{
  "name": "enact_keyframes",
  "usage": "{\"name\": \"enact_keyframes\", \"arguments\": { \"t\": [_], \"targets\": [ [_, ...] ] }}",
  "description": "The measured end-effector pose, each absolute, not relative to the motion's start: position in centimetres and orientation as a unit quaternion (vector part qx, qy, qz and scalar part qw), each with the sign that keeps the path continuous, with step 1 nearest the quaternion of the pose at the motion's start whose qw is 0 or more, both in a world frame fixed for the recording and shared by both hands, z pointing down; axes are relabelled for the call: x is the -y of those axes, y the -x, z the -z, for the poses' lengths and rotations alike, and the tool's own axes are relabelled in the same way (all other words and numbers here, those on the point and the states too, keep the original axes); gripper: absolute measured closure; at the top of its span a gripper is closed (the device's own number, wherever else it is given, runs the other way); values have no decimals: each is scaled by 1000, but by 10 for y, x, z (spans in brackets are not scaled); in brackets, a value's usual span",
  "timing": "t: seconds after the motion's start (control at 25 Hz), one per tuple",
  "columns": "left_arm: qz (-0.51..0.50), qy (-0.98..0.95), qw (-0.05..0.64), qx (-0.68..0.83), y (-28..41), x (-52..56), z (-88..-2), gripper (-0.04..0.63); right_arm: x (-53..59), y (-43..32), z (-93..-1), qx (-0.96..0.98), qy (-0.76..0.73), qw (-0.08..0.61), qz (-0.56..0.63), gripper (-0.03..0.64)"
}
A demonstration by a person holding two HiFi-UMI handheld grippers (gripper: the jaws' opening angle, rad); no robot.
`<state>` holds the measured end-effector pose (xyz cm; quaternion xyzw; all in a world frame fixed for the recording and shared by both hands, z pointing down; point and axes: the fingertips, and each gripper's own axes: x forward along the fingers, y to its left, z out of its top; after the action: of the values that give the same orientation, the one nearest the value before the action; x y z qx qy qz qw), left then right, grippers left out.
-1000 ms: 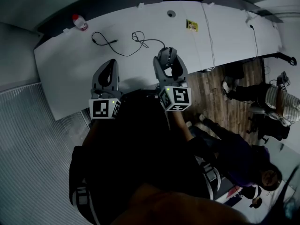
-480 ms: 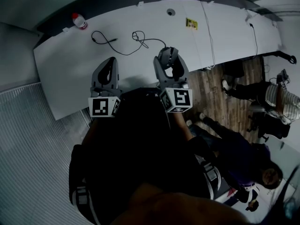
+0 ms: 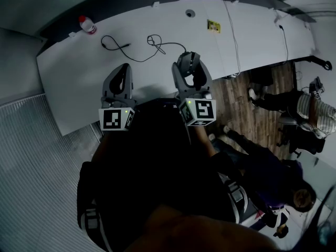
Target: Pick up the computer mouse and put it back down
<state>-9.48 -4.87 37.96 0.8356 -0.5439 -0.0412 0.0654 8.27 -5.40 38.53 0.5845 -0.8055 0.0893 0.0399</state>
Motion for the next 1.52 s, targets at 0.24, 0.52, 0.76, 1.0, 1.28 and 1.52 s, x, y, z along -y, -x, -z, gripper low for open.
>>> {"name": "enact_keyframes", "arguments": {
  "t": [0.24, 0.52, 0.76, 1.0, 1.28, 1.52],
  "targets": [
    [43, -836, 69, 543, 92, 48, -376, 589, 60, -89, -394, 803, -586, 55, -90, 319],
    [45, -834, 72, 546, 88, 52, -375, 589, 75, -97, -409, 800, -589, 71, -94, 319],
    [41, -831, 79, 550, 87, 54, -374, 589, 82, -104, -423, 795, -590, 87, -108, 319],
    [43, -831, 70, 549, 88, 54, -375, 589, 91, -106, -442, 790, -594, 100, -117, 318],
    [40, -831, 70, 551, 86, 49, -375, 589, 99, -114, -472, 786, -594, 122, -123, 319],
    [40, -829, 70, 553, 82, 47, -373, 589, 105, -123, -507, 777, -593, 155, -143, 319]
  ]
}}
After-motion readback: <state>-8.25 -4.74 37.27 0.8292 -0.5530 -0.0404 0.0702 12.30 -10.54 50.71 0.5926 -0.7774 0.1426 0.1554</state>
